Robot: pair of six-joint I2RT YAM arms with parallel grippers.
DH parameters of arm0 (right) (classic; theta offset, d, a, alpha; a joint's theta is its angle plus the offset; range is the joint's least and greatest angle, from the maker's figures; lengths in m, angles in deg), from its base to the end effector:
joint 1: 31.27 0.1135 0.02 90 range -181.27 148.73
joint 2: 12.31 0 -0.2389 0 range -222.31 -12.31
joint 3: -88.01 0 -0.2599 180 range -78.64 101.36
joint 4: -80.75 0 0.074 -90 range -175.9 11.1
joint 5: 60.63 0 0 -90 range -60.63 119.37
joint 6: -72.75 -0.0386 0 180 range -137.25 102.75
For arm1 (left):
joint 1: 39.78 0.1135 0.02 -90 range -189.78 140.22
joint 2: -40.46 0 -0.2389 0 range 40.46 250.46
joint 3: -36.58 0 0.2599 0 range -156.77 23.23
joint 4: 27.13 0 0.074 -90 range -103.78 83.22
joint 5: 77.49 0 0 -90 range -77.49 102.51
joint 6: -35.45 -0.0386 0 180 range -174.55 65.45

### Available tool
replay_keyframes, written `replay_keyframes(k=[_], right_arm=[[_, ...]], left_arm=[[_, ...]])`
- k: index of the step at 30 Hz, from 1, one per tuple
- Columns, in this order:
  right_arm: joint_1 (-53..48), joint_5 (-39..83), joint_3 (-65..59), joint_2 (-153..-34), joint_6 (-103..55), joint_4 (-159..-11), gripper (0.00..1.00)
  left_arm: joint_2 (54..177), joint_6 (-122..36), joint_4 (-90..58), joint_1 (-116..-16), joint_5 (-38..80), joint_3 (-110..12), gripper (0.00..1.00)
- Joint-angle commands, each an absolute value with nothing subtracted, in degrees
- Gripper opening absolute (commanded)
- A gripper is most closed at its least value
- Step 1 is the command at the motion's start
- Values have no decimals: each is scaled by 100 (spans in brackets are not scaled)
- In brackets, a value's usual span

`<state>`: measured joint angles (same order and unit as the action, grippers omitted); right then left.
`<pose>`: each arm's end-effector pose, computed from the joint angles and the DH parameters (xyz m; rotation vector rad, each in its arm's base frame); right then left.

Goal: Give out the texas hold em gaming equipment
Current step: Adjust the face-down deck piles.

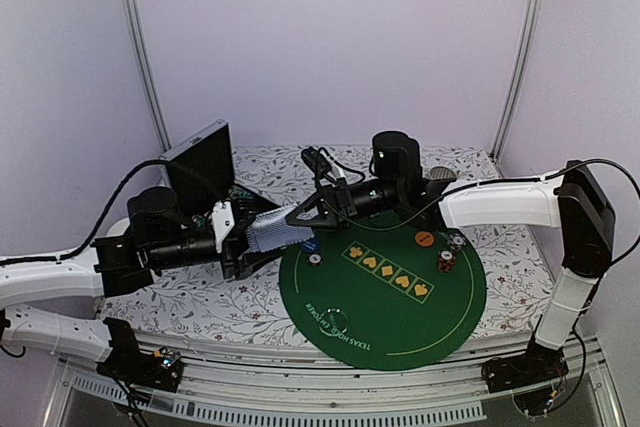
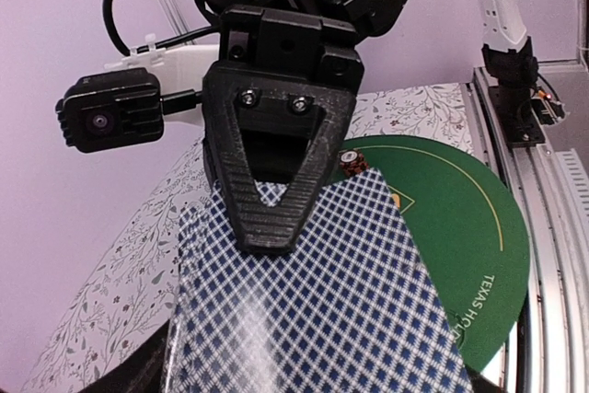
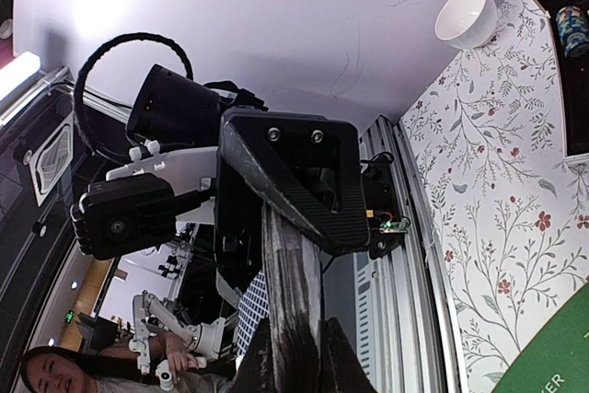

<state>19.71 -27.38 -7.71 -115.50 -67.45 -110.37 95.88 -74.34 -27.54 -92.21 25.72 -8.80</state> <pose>0.2360 0.3425 0.2490 -0.9421 1.9643 2.0042 0.1456 -0.2038 0.2462 1.1805 1.3251 -0.6155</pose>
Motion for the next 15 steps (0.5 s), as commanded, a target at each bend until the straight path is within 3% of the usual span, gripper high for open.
replay_keyframes(k=[1, 9, 15], right_arm=[[1998, -2835, -631, -11369, -6753, -11232, 2], [1998, -2844, -636, -11371, -6748, -11220, 2], [1847, -2740, -796, -11170, -6638, -11201, 2]], left_arm=[[9696, -7440, -2667, -9204, 2595, -907, 71], [9746, -7438, -2644, -9205, 2580, -947, 61], [9551, -7065, -2449, -9195, 2814, -1091, 88]])
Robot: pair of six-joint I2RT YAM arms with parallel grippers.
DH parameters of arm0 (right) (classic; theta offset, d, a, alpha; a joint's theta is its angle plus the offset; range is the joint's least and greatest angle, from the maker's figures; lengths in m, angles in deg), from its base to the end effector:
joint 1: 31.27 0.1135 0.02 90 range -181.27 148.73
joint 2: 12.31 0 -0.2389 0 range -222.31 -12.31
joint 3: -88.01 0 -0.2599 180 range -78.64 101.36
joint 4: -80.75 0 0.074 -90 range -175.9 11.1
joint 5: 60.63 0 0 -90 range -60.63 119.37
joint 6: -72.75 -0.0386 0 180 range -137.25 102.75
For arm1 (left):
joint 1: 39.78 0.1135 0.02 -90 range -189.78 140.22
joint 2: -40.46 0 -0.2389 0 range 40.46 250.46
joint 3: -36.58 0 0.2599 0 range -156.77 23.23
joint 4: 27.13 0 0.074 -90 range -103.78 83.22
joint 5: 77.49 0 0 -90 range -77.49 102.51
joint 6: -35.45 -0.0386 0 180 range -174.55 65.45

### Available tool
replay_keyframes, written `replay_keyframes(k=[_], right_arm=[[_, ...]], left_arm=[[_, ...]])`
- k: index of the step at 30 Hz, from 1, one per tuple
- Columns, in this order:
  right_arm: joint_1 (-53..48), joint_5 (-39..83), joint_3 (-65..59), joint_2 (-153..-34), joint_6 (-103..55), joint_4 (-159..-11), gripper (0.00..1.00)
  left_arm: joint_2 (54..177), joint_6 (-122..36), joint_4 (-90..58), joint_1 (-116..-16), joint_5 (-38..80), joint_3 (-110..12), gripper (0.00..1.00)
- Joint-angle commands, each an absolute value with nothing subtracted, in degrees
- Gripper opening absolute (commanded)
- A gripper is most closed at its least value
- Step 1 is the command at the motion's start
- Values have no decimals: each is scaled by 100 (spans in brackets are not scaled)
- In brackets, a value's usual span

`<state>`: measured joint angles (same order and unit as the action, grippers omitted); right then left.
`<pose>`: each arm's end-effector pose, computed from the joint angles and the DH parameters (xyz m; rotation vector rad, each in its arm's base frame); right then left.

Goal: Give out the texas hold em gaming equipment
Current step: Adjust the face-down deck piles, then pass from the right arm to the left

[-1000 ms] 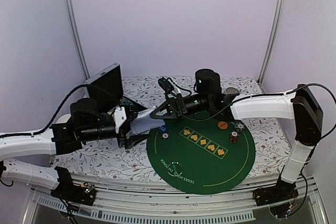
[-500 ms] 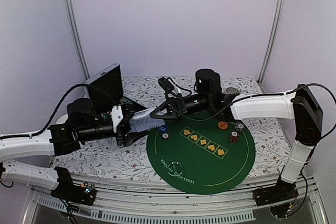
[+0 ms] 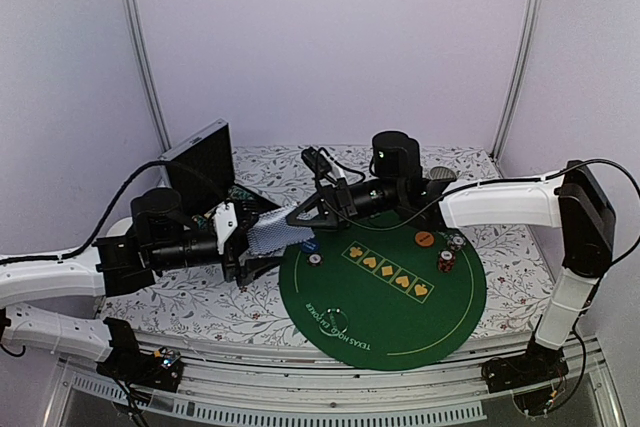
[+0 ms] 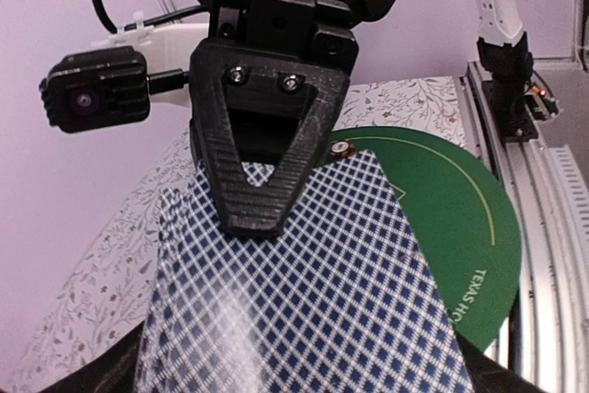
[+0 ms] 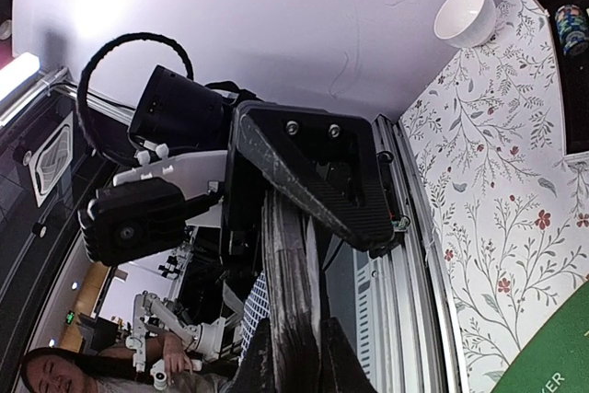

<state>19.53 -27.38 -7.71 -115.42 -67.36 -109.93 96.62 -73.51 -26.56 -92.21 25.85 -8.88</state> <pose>0.2369 0.3415 0.2488 -0.9375 1.9710 2.0012 0.1464 -0.2050 0.2419 1.1884 1.3587 -0.6257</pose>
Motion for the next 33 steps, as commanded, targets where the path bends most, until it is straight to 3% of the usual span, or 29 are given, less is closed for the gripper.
replay_keyframes(k=[1, 4, 13, 21, 30, 33], right_arm=[[1794, -2697, -855, -11103, -6602, -11187, 2], [1655, -2453, -894, -10925, -6316, -10840, 2], [1628, -1695, -1028, -10361, -4944, -9961, 2], [1749, -1684, -987, -10298, -4652, -10004, 2], [2010, -1865, -983, -10317, -4330, -10077, 2], [2072, -1946, -983, -10348, -4262, -10093, 2]], left_arm=[[9477, -6967, -2398, -9194, 2940, -1136, 90], [9206, -6476, -2386, -9196, 3104, -1246, 98], [8438, -4180, -2640, -9006, 2770, -814, 98], [8854, -3169, -3337, -8887, 3144, -719, 98], [9312, -2895, -4038, -8793, 3409, -738, 87], [9317, -2862, -4268, -8768, 3423, -627, 79]])
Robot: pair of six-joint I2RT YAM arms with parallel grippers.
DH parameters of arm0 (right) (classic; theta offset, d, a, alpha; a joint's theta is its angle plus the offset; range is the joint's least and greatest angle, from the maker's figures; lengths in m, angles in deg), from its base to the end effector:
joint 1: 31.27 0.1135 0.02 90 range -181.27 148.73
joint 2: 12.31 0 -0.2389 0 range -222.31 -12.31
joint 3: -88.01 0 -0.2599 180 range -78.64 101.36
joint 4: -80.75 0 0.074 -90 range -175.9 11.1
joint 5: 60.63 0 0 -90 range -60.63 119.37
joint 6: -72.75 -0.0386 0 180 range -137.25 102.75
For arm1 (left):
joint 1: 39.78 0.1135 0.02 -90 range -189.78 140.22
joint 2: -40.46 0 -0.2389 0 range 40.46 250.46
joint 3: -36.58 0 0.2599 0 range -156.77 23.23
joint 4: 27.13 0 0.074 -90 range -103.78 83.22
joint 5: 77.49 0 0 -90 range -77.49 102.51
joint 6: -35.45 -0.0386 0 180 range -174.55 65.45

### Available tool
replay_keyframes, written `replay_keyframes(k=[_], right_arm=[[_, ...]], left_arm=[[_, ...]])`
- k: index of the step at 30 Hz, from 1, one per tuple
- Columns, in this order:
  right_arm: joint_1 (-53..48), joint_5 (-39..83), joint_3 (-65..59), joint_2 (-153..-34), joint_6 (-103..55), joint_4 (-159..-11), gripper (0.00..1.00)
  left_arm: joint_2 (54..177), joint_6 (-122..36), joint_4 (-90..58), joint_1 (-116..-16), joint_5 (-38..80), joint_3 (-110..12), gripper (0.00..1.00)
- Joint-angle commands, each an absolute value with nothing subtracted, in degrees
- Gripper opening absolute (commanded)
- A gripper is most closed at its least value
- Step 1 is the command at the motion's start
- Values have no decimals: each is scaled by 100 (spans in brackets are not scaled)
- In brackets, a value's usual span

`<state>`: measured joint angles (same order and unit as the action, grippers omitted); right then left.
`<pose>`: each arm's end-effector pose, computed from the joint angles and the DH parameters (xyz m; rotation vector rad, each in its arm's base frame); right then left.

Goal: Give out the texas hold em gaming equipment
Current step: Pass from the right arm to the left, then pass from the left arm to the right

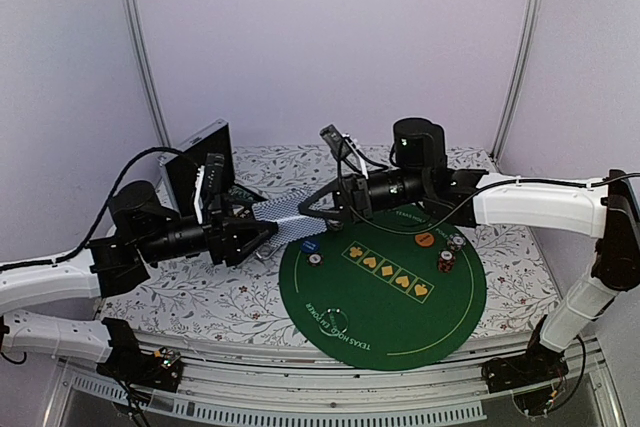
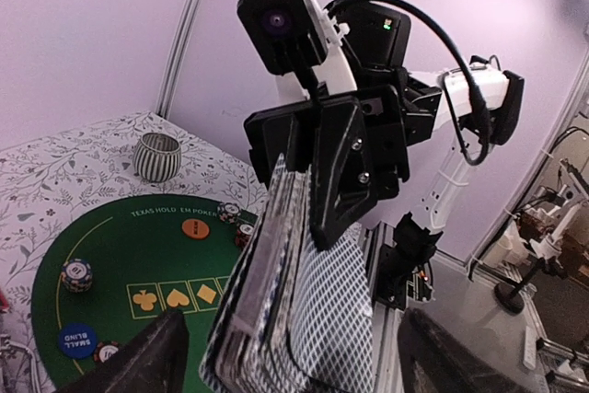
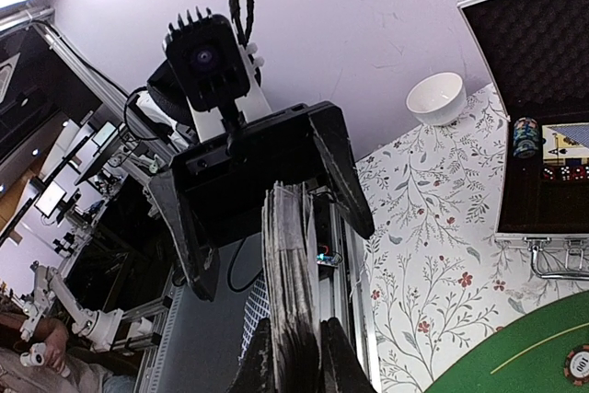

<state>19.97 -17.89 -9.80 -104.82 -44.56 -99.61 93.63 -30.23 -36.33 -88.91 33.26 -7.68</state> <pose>0.2188 0.3178 0.2883 -1.0760 1.7129 1.6524 0.1491 -0.1932 0.2650 0.6669 1.5841 -1.2640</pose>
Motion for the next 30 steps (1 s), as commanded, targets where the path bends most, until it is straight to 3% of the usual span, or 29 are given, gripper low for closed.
replay_keyframes(k=[1, 9, 13, 15, 18, 20, 28, 30], right_arm=[[2097, -1956, -982, -10365, -4258, -10093, 2], [2146, -2016, -757, -10431, -4330, -10319, 2], [2161, -2037, -745, -10515, -4344, -10308, 2], [2161, -2046, -758, -10508, -4353, -10312, 6], [2158, -2109, -809, -10494, -4304, -10304, 28], [2162, -2152, -859, -10517, -4296, -10301, 35], [2204, -2360, -789, -10751, -4346, -10312, 41], [2229, -2388, -744, -10788, -4319, -10309, 34]], left_arm=[[9326, -2841, -4357, -8768, 3456, -599, 74], [9596, -2850, -4433, -8768, 3778, -623, 36], [9631, -2921, -4500, -8768, 3950, -643, 0], [9623, -2936, -4466, -8765, 3950, -639, 0], [9568, -2992, -4488, -8768, 4030, -615, 0], [9507, -3001, -4554, -8768, 4101, -596, 0], [9489, -3004, -4698, -8768, 4236, -551, 0], [9501, -2999, -4724, -8767, 4264, -553, 0]])
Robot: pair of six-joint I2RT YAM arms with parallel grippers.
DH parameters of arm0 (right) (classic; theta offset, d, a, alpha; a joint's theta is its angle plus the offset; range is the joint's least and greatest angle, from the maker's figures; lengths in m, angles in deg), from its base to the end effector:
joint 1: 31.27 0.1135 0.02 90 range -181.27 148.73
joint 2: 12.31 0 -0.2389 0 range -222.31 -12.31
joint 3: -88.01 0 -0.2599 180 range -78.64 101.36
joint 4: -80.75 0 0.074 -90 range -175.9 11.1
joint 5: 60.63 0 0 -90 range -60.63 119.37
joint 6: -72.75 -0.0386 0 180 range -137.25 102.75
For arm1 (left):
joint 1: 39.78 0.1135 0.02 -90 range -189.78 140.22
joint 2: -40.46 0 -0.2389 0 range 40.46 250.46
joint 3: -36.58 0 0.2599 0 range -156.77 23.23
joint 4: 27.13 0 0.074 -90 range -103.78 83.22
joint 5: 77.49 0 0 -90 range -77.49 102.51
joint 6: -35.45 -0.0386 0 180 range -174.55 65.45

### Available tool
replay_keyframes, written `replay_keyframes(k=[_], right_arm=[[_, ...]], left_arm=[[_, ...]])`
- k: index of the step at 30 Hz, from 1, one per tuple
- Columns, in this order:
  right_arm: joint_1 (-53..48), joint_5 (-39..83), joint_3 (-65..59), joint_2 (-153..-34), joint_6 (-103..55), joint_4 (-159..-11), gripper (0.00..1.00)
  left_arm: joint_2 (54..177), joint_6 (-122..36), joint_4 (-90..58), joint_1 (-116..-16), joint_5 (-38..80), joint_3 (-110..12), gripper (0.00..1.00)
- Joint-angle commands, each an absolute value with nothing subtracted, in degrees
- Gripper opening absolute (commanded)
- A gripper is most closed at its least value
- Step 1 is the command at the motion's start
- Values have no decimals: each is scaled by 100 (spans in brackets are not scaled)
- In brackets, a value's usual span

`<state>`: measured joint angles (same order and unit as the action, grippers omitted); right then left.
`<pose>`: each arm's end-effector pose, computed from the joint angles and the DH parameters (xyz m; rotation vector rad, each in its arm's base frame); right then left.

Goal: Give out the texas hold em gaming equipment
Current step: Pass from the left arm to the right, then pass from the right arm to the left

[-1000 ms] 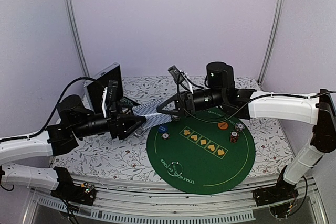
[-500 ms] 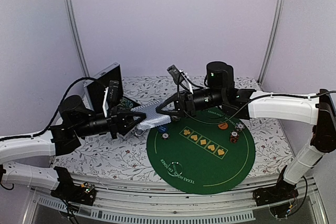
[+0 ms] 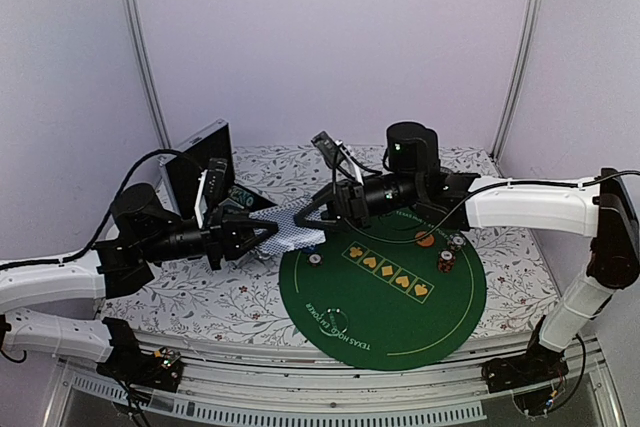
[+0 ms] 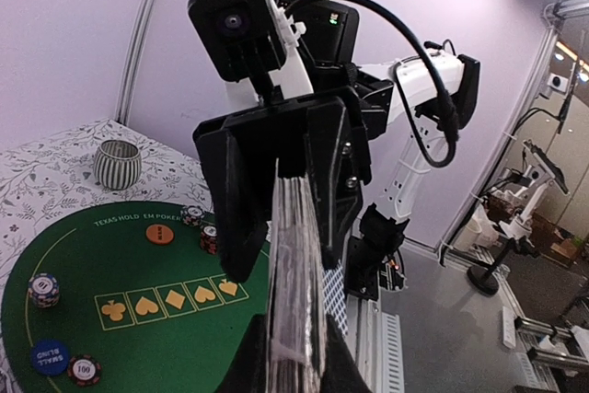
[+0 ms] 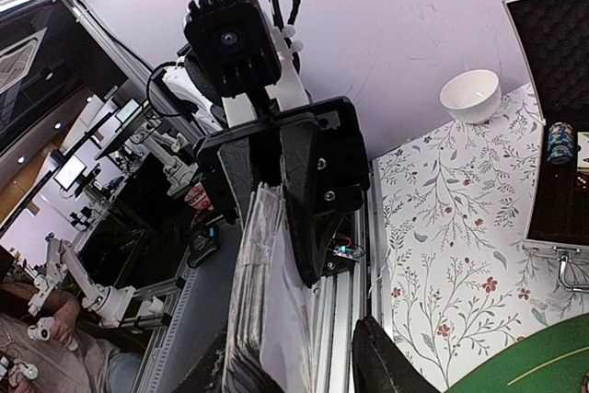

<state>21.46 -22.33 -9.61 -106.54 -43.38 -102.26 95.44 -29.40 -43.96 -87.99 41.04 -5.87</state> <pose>0.2113 0.3277 0.2833 -1.1846 1.6403 1.7160 0.1490 -0.1944 0.2609 0.7567 1.4943 -1.3696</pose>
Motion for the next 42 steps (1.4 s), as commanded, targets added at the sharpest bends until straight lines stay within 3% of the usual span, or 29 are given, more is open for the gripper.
replay_keyframes(k=[1, 3, 5, 6, 8, 9, 12, 16, 20, 36, 42], right_arm=[[2244, -2412, -712, -10811, -4311, -10312, 25], [2248, -2509, -680, -10845, -4314, -10318, 7], [2245, -2536, -687, -10810, -4320, -10305, 3], [2240, -2472, -703, -10770, -4332, -10275, 2], [2150, -2306, -738, -10687, -4389, -10125, 2], [2086, -2236, -763, -10659, -4451, -10029, 2], [1881, -1980, -821, -10635, -4787, -9622, 2], [1836, -1655, -702, -10679, -4895, -8965, 2], [1861, -1612, -578, -10747, -4921, -8832, 2], [2182, -1786, -96, -11165, -4916, -8749, 2], [2183, -1794, -95, -11153, -4919, -8796, 2]], left_arm=[[9499, -2996, -4731, -8764, 4266, -554, 0], [9511, -3021, -4725, -8768, 4259, -551, 0], [9503, -3168, -4630, -8764, 4239, -578, 0], [9497, -3329, -4509, -8767, 4205, -622, 9], [9440, -3937, -3826, -8792, 3764, -828, 56], [9401, -4480, -3216, -8816, 3369, -987, 69], [9359, -5908, -1930, -9015, 2491, -1520, 96], [9484, -7887, -970, -9947, 833, -1941, 98], [9650, -8841, -794, -10458, -233, -2026, 98], [10671, -8748, -367, -10374, -260, -2774, 98], [10766, -8543, -215, -10182, 45, -2887, 80]])
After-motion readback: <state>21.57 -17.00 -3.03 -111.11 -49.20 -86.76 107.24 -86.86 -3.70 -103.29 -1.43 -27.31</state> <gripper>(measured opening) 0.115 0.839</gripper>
